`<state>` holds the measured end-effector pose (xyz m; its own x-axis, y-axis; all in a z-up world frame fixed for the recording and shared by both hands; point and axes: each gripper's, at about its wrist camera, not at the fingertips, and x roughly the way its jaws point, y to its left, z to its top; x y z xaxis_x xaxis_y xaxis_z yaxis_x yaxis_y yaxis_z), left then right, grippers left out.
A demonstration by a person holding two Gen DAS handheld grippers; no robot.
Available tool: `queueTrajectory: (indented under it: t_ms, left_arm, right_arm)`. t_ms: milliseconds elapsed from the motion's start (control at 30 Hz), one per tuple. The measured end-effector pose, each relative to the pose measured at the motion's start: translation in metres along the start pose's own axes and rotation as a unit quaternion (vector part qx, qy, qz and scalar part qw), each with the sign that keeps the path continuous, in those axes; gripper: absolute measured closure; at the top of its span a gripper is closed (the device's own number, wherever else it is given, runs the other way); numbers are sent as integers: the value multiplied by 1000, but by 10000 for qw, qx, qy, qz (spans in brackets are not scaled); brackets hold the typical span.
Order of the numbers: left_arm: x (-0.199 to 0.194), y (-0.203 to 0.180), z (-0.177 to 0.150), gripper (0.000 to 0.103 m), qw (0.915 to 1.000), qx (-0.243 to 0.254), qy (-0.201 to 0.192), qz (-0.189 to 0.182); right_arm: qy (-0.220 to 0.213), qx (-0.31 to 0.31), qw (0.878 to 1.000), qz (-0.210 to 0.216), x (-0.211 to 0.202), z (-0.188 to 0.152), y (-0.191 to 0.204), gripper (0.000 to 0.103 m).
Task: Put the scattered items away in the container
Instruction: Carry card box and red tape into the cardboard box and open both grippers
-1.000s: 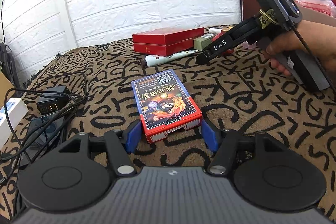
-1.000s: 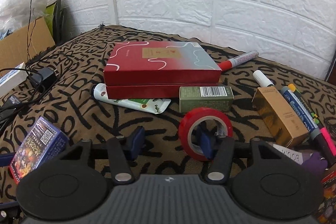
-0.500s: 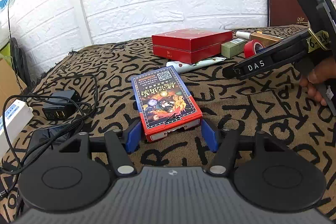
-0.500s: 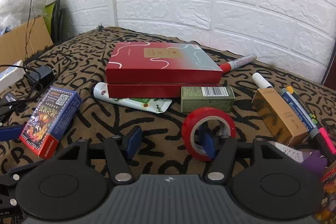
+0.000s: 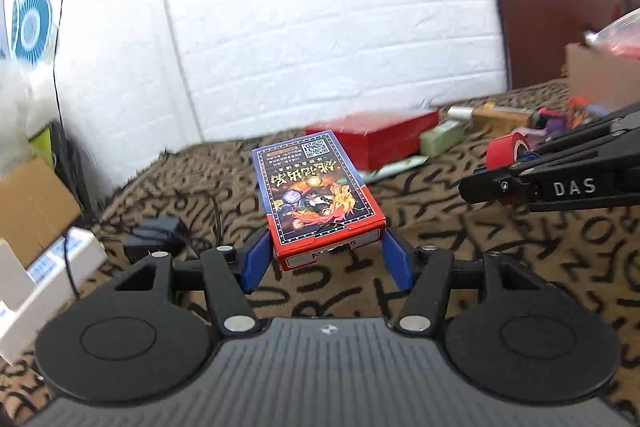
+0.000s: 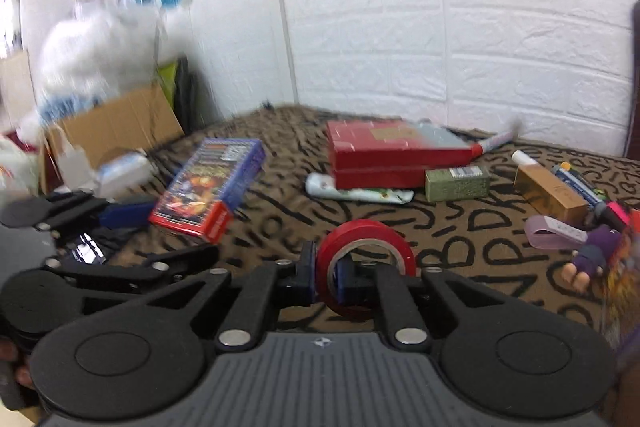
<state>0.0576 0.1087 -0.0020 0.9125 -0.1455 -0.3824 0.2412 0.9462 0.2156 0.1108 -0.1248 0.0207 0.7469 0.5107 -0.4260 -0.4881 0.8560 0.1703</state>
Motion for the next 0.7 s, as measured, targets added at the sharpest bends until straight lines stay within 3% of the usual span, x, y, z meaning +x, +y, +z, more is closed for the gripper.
queueTrajectory:
  t_ms: [133,300,467,700]
  left_arm:
    - [-25,-3,13,43,9996,48,-272,-81]
    - [-53,-27,47,43,9959,236,-734,-481]
    - [-69,-77,85,43,9852,443,-1143,-1201]
    - [-55,-159,141,43,9624,922,-1555,-2026]
  right_arm:
    - [-337,36,9994,30,-36,7,14,93]
    - [-922,-90,9954,-238,-98,27,13,93]
    - [-1400,-58,9851,-1001,-162,41,-22,93]
    - [-1581,279,9593,-2322,-226,35,-104,93]
